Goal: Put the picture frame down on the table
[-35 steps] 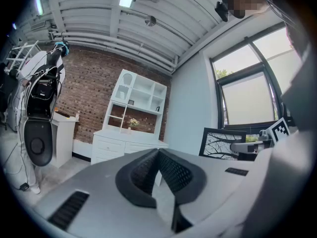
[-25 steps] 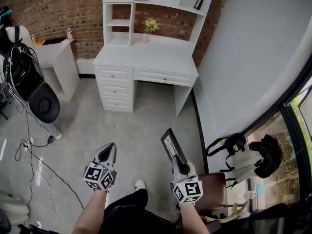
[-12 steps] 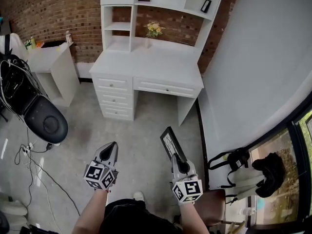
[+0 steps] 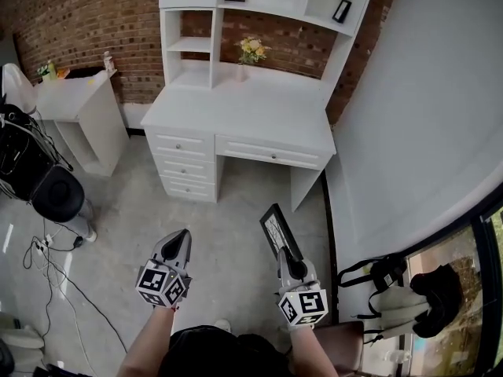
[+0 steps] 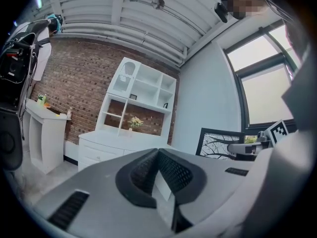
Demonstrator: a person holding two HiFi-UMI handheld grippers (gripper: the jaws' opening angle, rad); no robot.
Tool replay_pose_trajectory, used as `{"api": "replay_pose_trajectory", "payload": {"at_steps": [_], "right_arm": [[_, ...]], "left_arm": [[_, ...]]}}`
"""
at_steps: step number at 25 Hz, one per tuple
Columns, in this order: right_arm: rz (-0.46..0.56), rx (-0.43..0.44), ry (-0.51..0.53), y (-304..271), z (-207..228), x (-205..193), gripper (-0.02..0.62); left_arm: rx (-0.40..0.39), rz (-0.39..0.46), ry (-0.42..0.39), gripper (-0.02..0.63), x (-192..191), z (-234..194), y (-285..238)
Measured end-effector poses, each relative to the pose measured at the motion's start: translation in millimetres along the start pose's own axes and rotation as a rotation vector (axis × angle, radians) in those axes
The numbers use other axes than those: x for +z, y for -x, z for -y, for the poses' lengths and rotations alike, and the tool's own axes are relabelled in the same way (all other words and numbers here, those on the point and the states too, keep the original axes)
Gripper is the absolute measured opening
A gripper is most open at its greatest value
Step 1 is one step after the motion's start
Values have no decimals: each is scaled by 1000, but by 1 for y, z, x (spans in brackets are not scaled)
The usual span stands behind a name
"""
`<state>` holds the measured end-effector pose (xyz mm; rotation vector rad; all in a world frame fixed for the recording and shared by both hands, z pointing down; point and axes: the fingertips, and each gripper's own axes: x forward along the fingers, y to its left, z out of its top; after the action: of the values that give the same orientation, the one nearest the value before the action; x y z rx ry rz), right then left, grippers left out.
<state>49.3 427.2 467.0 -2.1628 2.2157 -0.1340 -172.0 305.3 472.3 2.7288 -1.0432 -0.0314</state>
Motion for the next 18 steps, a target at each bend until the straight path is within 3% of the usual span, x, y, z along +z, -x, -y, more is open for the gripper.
{"api": "replay_pose_trajectory", "payload": {"at_steps": [13, 18], "right_arm": [[0, 34, -24, -67, 29, 0, 20], [0, 71, -26, -110, 49, 0, 20]], "left_arm": [[22, -11, -7, -6, 3, -22, -56], [64, -3, 6, -6, 7, -41, -93]]}}
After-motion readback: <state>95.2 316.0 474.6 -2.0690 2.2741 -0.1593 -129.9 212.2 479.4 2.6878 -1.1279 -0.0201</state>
